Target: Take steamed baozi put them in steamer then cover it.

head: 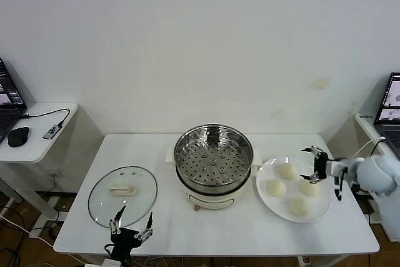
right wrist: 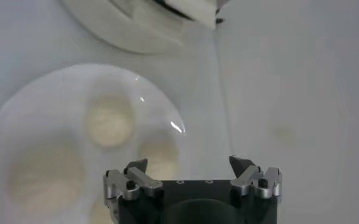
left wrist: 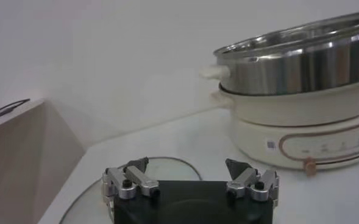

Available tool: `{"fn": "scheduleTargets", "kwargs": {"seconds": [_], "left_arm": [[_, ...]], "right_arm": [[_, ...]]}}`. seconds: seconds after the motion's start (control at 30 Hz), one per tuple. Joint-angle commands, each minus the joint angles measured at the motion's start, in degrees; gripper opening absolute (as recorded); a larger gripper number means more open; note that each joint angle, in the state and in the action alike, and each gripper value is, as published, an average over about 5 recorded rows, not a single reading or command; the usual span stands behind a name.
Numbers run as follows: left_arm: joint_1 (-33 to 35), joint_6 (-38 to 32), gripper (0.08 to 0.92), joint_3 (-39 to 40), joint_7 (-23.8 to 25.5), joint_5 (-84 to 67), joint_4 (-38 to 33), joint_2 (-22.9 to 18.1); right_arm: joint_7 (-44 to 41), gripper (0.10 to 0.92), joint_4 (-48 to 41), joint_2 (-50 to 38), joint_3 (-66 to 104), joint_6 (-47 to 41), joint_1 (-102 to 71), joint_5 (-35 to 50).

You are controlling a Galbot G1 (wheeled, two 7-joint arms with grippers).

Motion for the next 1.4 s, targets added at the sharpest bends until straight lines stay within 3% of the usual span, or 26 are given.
{"fn": "scheduleTargets", "kwargs": {"seconds": [0.03,0.27,0.8,1.4], "left_arm": [[-0.12,0.38,0.823,-0.28,0.12,0.85,0.24,0.23],[-0.40,1.20,0.823,-1.07,0.60,0.56,0.44,0.36],[0.28,1.31,0.823,-2.48,0.83,0.29,-0.01,0.40],[0.30,1.20,0.823,-2.74,1.01,0.28,-0.28,0.67]], "right_arm": [[-7.61,0.823,-16.32,4.74,-24.73,0.03,22.64,0.98],[-7.98,0.823,-21.42,10.27,-28.35,-0.57,24.14,-0.71],[-6.62,0.813,-24.67,13.53,-27.67,-2.26,21.45,-3.22],[-4.25,0.719,-28.59,16.49,-26.01,-2.29,20.25,-3.20]]}}
